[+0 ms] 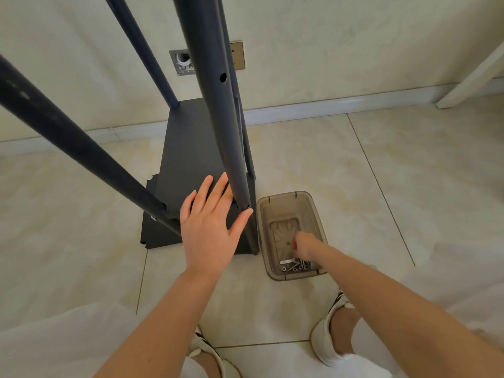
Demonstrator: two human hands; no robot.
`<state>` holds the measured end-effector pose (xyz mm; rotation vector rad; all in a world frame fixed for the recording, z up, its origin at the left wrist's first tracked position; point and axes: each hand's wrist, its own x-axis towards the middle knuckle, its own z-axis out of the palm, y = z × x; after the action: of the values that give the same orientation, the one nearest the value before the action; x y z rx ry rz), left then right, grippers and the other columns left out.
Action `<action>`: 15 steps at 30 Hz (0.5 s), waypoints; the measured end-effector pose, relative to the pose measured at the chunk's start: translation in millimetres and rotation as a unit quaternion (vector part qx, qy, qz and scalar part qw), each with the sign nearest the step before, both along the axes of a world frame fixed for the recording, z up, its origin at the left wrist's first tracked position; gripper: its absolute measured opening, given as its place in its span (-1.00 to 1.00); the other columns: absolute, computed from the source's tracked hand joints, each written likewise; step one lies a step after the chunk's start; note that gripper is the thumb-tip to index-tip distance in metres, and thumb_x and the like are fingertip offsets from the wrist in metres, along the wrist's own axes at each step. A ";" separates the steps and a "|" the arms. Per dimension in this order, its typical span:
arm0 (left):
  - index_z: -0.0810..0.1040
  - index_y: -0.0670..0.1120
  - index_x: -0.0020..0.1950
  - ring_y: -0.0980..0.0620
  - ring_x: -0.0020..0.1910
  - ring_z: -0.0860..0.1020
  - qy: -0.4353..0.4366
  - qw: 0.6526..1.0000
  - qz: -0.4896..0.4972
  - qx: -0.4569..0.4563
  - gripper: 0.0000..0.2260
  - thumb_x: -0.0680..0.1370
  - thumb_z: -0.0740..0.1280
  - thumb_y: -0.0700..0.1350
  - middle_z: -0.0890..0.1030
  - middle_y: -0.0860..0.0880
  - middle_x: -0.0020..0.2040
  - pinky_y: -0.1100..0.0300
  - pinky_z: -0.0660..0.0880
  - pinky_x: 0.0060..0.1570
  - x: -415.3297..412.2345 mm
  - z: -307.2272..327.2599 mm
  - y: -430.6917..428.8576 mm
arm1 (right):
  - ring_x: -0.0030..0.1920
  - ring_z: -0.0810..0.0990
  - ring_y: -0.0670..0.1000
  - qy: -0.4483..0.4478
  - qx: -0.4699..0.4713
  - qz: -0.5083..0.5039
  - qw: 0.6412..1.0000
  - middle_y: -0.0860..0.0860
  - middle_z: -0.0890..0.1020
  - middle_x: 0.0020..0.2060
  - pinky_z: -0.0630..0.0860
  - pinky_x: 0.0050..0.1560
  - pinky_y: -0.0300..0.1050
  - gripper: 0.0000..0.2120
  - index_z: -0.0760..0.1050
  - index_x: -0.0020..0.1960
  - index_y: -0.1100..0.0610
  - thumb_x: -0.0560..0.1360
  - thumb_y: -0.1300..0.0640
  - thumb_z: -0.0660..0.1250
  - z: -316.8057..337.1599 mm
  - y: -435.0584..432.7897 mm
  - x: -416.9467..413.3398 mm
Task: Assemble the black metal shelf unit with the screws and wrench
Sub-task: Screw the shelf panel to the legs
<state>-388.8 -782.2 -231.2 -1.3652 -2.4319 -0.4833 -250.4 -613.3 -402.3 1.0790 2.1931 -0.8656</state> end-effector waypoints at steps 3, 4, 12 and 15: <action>0.63 -0.09 0.29 -0.18 0.42 0.47 0.002 1.000 0.004 0.005 -0.55 0.56 0.29 0.18 0.60 -0.10 0.34 -0.17 0.30 0.40 0.5 -0.3 0.7 | 0.07 0.59 0.18 -0.045 0.008 0.072 0.996 0.20 0.59 0.10 0.48 -0.08 -0.09 -0.78 0.48 0.22 0.30 0.58 0.29 0.27 -11.0 -4.2 -3.0; 0.63 -0.10 0.28 -0.19 0.41 0.48 0.005 1.000 0.006 0.004 -0.55 0.56 0.29 0.18 0.60 -0.11 0.34 -0.18 0.31 0.39 0.9 -0.8 0.8 | 0.09 0.60 0.20 -0.051 0.010 0.087 0.995 0.22 0.59 0.12 0.47 -0.09 -0.08 -0.78 0.47 0.22 0.30 0.59 0.30 0.25 -15.7 -5.2 -3.1; 0.64 -0.08 0.28 -0.19 0.40 0.49 0.004 1.000 0.007 -0.003 -0.51 0.59 0.22 0.23 0.62 -0.10 0.31 -0.20 0.34 0.40 1.6 0.1 0.8 | 0.15 0.59 0.20 -0.085 0.041 0.169 0.981 0.21 0.58 0.17 0.51 0.06 0.00 -0.72 0.48 0.28 0.28 0.58 0.34 0.23 -31.5 -11.3 -1.4; 0.63 -0.08 0.29 -0.19 0.40 0.50 0.007 1.000 0.005 -0.006 -0.49 0.59 0.16 0.23 0.62 -0.10 0.31 -0.20 0.35 0.39 0.7 -0.2 0.7 | 0.13 0.59 0.20 -0.102 0.047 0.189 0.976 0.18 0.58 0.16 0.51 0.05 0.00 -0.73 0.50 0.26 0.26 0.58 0.34 0.25 -34.8 -13.1 -3.3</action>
<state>-388.1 -781.5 -231.4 -1.3556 -2.4338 -0.4564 -253.7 -626.4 -437.1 0.7177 2.1803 -0.4666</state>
